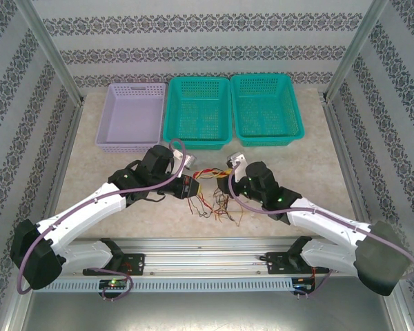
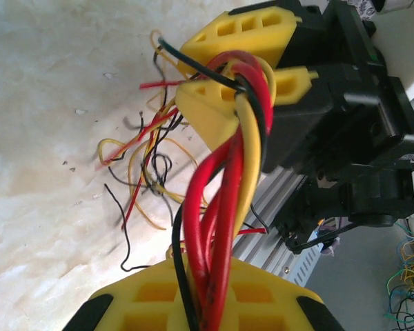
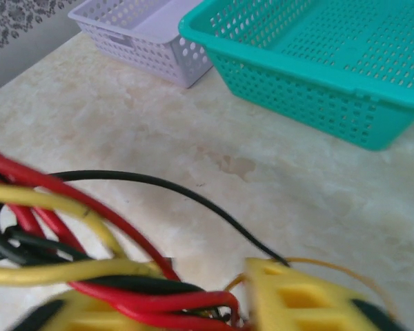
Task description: Untangle the cables
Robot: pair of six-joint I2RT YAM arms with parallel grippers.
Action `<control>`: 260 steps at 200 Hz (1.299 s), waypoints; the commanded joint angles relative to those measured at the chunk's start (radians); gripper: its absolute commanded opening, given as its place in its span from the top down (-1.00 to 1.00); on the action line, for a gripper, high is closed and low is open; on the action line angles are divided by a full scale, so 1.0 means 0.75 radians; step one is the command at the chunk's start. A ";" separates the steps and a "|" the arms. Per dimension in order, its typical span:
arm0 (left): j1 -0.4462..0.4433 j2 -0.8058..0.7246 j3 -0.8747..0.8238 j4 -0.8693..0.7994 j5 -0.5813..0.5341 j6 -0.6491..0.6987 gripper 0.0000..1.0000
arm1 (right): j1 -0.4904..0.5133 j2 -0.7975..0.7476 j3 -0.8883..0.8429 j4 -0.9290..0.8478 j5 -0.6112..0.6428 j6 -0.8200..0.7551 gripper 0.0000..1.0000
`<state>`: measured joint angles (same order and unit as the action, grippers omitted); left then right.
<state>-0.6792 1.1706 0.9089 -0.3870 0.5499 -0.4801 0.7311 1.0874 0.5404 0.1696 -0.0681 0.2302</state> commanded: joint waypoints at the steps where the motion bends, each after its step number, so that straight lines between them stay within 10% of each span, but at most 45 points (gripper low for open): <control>1: 0.000 -0.016 0.005 0.023 0.032 0.002 1.00 | 0.008 -0.024 0.017 0.035 0.199 -0.020 0.70; 45: 0.002 -0.044 0.097 -0.270 -0.129 0.124 1.00 | 0.007 -0.063 0.163 -0.397 0.816 -0.068 1.00; 95: 0.014 -0.027 0.275 -0.666 -0.313 0.327 1.00 | -0.027 -0.114 0.230 -0.626 1.148 -0.048 1.00; 130: 0.024 -0.010 0.339 -0.800 -0.332 0.425 1.00 | -0.069 -0.198 0.211 -0.597 0.913 -0.037 1.00; 169: 0.026 -0.032 0.252 -0.640 -0.142 0.381 0.52 | -0.023 -0.248 0.194 -0.478 0.458 -0.076 1.00; 220: 0.026 -0.137 0.061 -0.274 0.139 0.217 -0.22 | -0.015 -0.324 0.249 -0.543 0.348 -0.052 1.00; 260: 0.026 -0.277 -0.112 0.086 0.275 0.027 -0.42 | -0.017 -0.360 0.243 -0.517 0.269 -0.025 1.00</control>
<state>-0.6655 1.0241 0.8707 -0.5468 0.6529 -0.3492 0.7158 0.8341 0.6949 -0.2367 0.1848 0.1825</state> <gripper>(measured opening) 0.694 0.075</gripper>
